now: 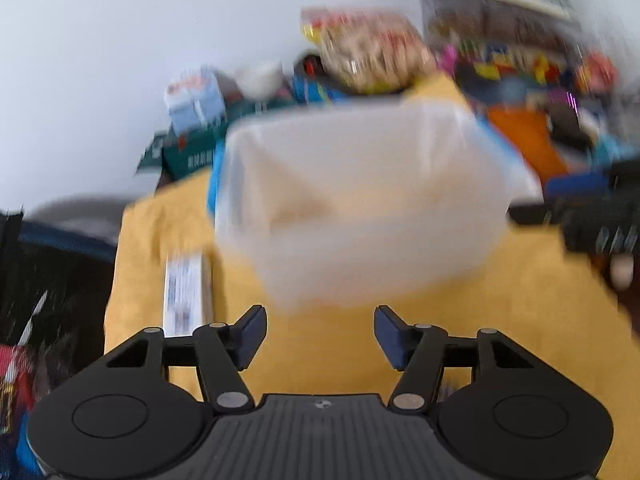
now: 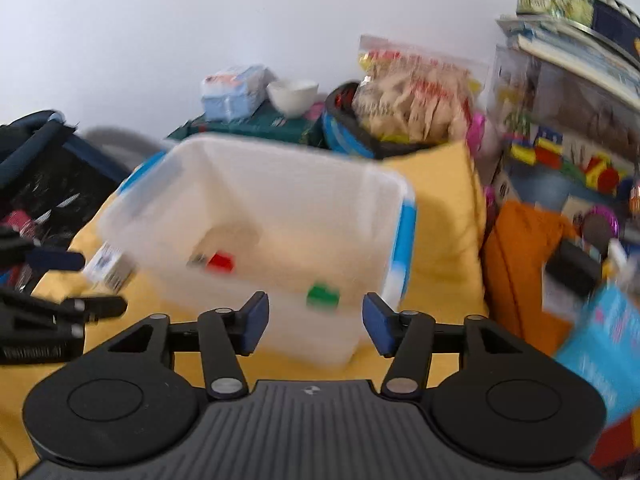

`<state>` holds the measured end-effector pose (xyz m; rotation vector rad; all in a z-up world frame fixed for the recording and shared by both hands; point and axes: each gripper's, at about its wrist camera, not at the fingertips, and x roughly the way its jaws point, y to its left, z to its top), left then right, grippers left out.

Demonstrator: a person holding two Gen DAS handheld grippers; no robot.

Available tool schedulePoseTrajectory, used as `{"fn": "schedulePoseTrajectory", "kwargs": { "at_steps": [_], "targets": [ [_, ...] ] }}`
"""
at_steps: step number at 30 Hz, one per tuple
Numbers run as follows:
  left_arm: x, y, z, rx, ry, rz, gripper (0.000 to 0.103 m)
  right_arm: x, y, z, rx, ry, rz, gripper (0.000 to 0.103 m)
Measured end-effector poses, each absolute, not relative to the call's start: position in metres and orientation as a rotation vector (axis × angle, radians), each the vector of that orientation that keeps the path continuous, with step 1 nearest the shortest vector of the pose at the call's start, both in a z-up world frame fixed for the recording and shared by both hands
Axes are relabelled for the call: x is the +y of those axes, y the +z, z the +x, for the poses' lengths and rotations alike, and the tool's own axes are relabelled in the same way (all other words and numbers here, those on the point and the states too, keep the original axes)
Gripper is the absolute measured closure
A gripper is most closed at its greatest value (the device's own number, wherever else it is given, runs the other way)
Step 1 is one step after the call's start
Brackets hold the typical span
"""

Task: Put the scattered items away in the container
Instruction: 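Grasp the teal figure with the left gripper while the right gripper grasps the beige figure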

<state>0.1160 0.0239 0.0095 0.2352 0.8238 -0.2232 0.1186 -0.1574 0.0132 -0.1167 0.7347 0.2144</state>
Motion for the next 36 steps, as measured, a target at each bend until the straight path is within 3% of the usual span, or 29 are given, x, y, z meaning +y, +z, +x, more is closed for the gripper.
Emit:
{"fn": "schedulePoseTrajectory", "kwargs": {
  "at_steps": [8,12,13,27,32,36],
  "targets": [
    [0.017,-0.045,0.014,0.946,-0.364,0.238,0.04,-0.164,-0.033,0.025,0.829,0.276,-0.206,0.05],
    [0.003,-0.061,-0.009,0.967,-0.421,0.298,0.04,-0.177,-0.059,-0.001,0.954,0.276,-0.14,0.061],
    [0.001,-0.061,-0.011,0.962,-0.435,0.307,0.04,-0.178,-0.063,-0.005,0.975,0.279,-0.131,0.067],
    [-0.012,-0.045,0.013,0.885,-0.509,0.316,0.04,-0.177,-0.072,-0.021,0.971,0.249,-0.084,0.066],
    [-0.025,-0.041,0.037,0.864,-0.482,0.373,0.049,-0.179,-0.07,-0.025,0.95,0.225,-0.09,0.065],
    [-0.036,-0.053,0.051,0.953,-0.642,0.563,0.05,-0.18,-0.069,-0.027,0.954,0.225,-0.082,0.065]
  ]
}}
